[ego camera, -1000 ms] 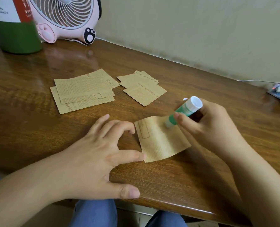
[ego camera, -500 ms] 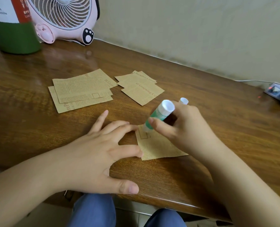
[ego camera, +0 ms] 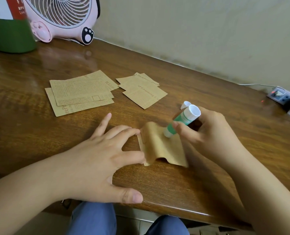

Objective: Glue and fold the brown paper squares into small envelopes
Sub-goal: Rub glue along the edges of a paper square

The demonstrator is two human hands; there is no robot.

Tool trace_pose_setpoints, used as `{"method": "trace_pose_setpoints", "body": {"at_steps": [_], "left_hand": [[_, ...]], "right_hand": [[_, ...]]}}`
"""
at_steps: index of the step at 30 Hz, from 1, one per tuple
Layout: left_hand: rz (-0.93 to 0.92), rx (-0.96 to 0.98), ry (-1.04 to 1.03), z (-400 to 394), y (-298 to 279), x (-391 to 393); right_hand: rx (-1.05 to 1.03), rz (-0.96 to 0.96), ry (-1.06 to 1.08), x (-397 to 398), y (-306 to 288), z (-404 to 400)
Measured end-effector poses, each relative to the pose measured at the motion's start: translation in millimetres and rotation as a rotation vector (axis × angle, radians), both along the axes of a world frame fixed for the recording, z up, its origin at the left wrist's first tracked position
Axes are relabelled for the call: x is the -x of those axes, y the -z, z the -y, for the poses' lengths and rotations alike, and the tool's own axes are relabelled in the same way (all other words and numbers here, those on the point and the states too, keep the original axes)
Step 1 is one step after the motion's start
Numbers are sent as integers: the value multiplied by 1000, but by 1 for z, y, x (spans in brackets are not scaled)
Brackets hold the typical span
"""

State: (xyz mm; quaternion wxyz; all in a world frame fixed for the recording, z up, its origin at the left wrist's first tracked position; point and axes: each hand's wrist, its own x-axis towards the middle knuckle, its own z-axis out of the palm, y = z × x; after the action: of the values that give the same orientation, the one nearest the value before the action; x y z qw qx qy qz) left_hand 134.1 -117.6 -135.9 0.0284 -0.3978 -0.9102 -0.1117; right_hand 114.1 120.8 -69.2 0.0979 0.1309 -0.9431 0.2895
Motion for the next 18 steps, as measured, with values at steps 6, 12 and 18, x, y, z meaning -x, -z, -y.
{"method": "trace_pose_setpoints", "body": {"at_steps": [6, 12, 18], "left_hand": [[-10, 21, 1, 0, -3, -2], [-38, 31, -14, 1, -1, -3], [-26, 23, -10, 1, 0, -2]], "right_hand": [[3, 47, -195, -15, 2, 30], [-15, -71, 125, -14, -10, -24], [31, -15, -42, -23, -16, 0]]}}
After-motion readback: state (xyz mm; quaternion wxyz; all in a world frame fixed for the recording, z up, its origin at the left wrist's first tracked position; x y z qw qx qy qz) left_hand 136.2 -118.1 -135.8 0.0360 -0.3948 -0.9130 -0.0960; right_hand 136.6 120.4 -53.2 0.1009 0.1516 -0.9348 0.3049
